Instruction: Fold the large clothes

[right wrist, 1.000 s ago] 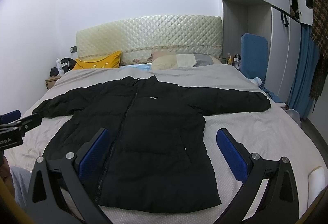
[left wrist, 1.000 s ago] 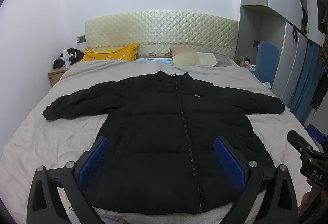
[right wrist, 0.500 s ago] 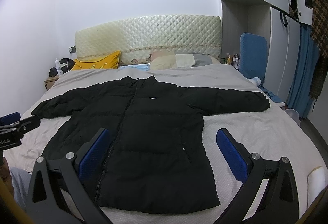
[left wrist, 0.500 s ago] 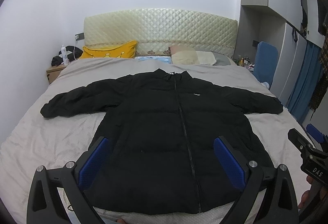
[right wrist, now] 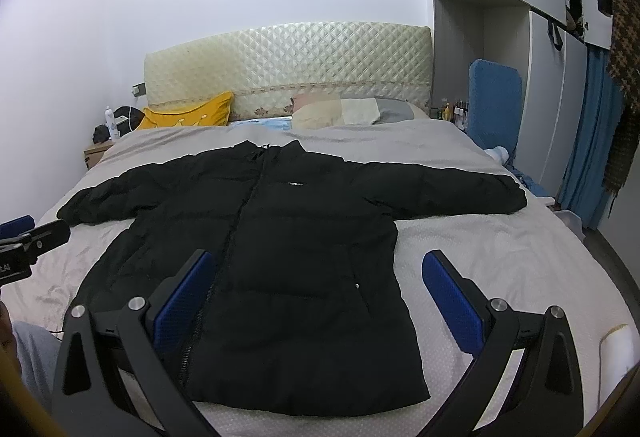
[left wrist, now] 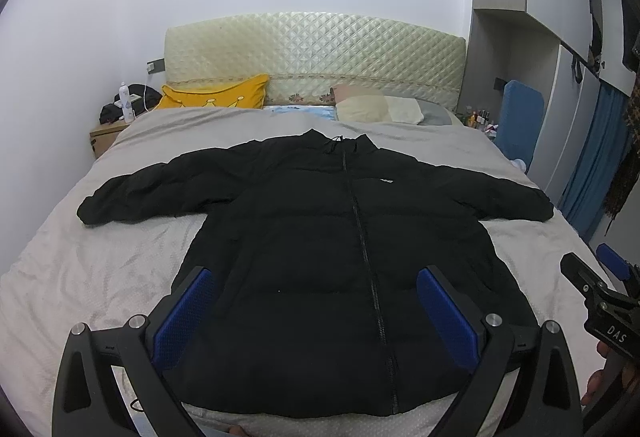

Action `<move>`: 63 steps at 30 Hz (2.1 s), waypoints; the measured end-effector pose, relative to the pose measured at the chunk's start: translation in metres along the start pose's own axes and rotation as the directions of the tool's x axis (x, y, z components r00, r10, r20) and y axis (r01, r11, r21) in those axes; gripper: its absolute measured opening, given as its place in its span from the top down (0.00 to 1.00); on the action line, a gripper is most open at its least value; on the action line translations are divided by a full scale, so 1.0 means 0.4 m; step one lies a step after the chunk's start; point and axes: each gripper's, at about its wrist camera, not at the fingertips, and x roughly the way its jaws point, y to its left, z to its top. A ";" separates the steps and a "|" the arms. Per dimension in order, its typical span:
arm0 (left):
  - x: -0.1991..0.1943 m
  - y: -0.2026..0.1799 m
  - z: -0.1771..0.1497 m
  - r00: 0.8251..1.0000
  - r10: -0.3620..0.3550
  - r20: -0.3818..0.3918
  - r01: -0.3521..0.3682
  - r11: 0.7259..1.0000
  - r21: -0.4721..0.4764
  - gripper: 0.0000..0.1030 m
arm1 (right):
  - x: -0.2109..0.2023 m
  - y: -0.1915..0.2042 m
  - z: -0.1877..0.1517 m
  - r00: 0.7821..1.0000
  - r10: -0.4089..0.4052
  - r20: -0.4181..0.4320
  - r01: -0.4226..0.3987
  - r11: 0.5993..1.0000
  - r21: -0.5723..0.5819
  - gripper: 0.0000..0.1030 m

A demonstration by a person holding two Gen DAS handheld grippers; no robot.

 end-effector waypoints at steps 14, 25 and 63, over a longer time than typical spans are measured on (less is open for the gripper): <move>0.006 -0.022 -0.005 1.000 -0.006 0.005 0.006 1.000 0.027 0.01 | 0.001 -0.024 -0.005 1.000 0.004 -0.010 -0.004 1.000 0.018 0.00; 0.011 -0.024 0.002 0.999 -0.043 0.013 0.043 0.999 0.024 0.01 | -0.001 -0.031 -0.005 1.000 0.006 -0.011 -0.005 0.999 0.033 0.00; 0.355 0.051 0.047 0.993 -0.119 -0.028 0.119 0.993 -0.014 0.01 | 0.529 -0.597 0.200 0.975 -0.186 -0.119 0.216 0.920 0.328 0.17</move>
